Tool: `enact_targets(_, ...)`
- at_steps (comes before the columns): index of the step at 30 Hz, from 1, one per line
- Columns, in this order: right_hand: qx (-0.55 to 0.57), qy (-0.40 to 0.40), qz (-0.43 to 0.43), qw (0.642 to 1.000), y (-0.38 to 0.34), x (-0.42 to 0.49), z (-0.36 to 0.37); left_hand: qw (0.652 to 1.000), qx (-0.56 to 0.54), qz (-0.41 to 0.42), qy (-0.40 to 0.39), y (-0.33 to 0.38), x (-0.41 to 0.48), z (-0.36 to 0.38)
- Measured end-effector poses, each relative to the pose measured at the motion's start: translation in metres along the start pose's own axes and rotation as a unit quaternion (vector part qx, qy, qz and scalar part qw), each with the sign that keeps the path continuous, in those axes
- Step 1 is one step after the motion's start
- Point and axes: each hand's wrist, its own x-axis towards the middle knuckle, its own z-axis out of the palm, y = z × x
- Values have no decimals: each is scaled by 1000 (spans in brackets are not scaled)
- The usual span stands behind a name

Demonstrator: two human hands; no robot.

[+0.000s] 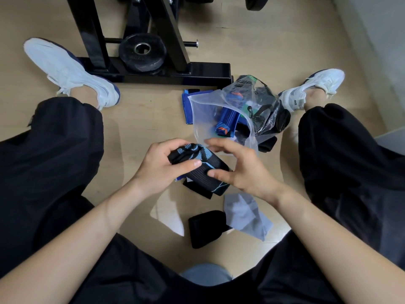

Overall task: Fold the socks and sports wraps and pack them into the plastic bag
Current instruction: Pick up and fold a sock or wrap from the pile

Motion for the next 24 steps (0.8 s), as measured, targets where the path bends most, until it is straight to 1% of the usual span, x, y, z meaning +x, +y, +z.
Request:
enact_targets(1,28,-17,9,999,0,0,6,1000,-6,2,2,1,-1,2)
enact_targets(3,69,-25,25,997,1,-1,13,1000,-8,6,11,3,-3,3)
enact_targets(5,126,-15,47,991,3,-2,15,1000,-11,4,-2,2,-2,1)
enact_targets(6,153,-5,56,987,4,-1,15,999,-32,-2,-18,2,-2,0)
enact_targets(8,186,21,68,980,4,0,13,993,-111,-22,-41,1,-3,3)
enact_targets(10,198,57,72,976,3,0,14,985,-160,-46,-32,-3,-3,10)
enact_targets(14,214,134,98,963,2,0,20,986,-158,-60,-16,-12,-7,26)
enact_targets(17,206,170,105,958,0,1,24,986,-157,-60,3,-15,-10,34)
enact_targets(20,181,171,113,962,0,2,24,989,-134,-60,29,-14,-9,33)
enact_targets(22,127,160,121,971,2,2,19,990,-118,-62,50,-13,-6,29)
enact_targets(24,22,175,103,979,5,1,10,989,-107,-62,76,-15,-3,23)
